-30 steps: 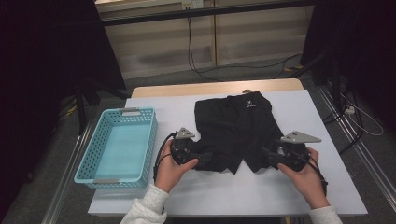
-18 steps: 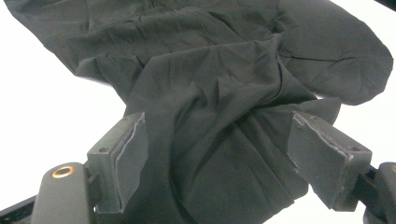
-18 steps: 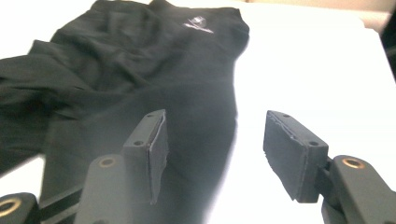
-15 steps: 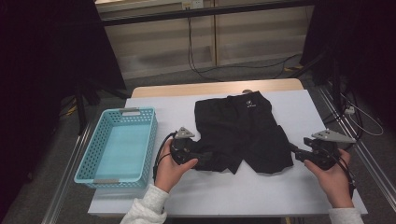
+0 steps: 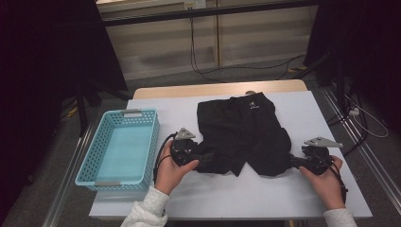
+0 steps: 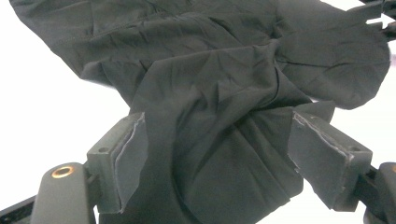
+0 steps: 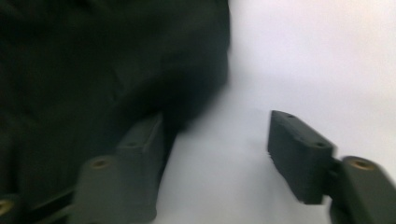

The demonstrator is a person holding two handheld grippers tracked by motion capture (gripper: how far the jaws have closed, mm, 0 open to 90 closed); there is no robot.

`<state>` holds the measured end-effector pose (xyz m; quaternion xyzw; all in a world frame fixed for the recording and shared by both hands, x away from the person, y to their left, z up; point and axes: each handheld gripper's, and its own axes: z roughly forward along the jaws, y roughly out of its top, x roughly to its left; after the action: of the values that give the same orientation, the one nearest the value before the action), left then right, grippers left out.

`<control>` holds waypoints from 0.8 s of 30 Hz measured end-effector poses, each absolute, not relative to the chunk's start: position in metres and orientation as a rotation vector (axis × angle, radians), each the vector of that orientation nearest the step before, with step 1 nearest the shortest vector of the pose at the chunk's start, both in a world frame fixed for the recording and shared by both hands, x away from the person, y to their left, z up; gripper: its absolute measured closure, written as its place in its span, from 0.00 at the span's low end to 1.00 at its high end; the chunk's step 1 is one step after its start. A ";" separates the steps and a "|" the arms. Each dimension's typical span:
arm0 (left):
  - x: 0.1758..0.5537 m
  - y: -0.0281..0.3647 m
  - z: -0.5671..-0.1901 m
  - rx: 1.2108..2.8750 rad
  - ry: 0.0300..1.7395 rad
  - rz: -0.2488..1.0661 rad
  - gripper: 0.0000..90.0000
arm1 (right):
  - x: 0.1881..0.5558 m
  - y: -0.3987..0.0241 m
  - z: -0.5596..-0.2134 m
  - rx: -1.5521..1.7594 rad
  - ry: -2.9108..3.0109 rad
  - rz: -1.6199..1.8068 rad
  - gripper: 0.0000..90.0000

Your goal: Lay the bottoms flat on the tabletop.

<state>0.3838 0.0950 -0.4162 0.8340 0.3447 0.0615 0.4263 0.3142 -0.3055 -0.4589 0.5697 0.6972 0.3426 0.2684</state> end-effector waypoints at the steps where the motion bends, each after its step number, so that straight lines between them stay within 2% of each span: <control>1: 0.384 0.095 -0.416 2.083 0.863 0.154 0.24 | 0.314 -0.302 -0.457 1.521 1.887 0.935 0.40; 13: 0.384 0.093 -0.419 2.090 0.862 0.152 0.24 | 0.322 -0.246 -0.459 1.359 2.063 0.947 0.37; 15: 0.384 0.092 -0.419 2.096 0.863 0.149 0.24 | 0.322 -0.239 -0.463 1.335 2.109 0.932 0.39; 17: 0.384 0.092 -0.419 2.097 0.861 0.154 0.24 | 0.320 -0.236 -0.463 1.327 2.127 0.953 0.48; 24: 0.384 0.094 -0.417 2.085 0.864 0.149 0.24 | 0.313 -0.244 -0.450 1.312 2.130 1.034 0.55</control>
<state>0.3836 0.0941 -0.4174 0.8340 0.3458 0.0597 0.4258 0.3126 -0.2440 -0.4501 0.4734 0.7683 0.3729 0.2157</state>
